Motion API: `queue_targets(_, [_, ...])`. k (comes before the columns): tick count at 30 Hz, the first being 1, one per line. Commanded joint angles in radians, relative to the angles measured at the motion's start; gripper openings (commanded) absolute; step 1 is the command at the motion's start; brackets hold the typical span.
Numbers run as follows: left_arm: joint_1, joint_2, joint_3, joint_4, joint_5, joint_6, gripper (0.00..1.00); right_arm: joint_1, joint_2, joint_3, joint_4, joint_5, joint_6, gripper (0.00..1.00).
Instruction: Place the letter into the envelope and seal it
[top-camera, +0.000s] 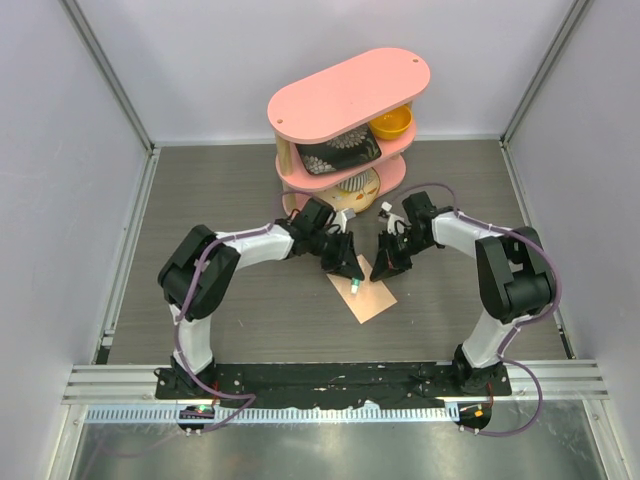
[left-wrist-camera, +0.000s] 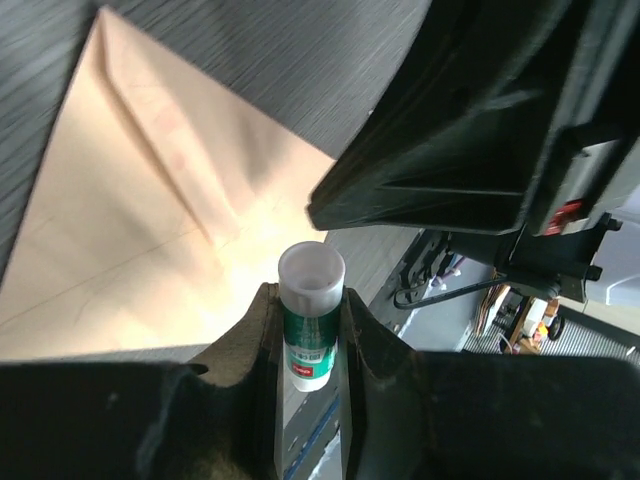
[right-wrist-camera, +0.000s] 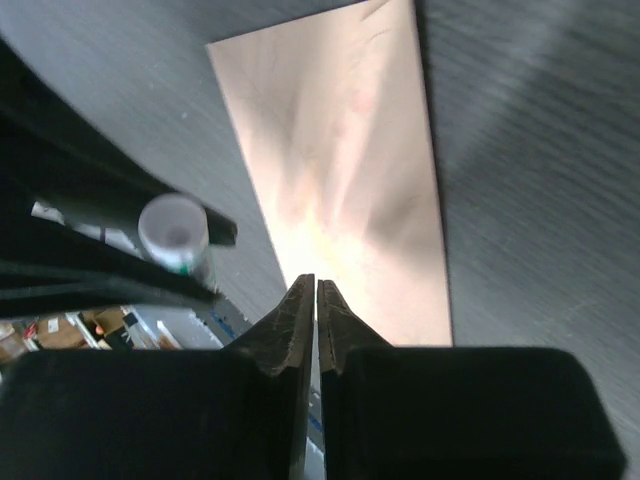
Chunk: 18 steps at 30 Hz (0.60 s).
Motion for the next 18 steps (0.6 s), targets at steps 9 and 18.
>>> queue_targets(9, [-0.051,0.169,0.139,-0.001,-0.158,-0.083,0.00,-0.003,0.117,-0.010,0.103,0.168,0.066,0.01])
queue_targets(18, [0.024,0.127,0.063,-0.184,-0.313,-0.005,0.00,-0.008,0.113,-0.039,0.104,0.234,0.080,0.01])
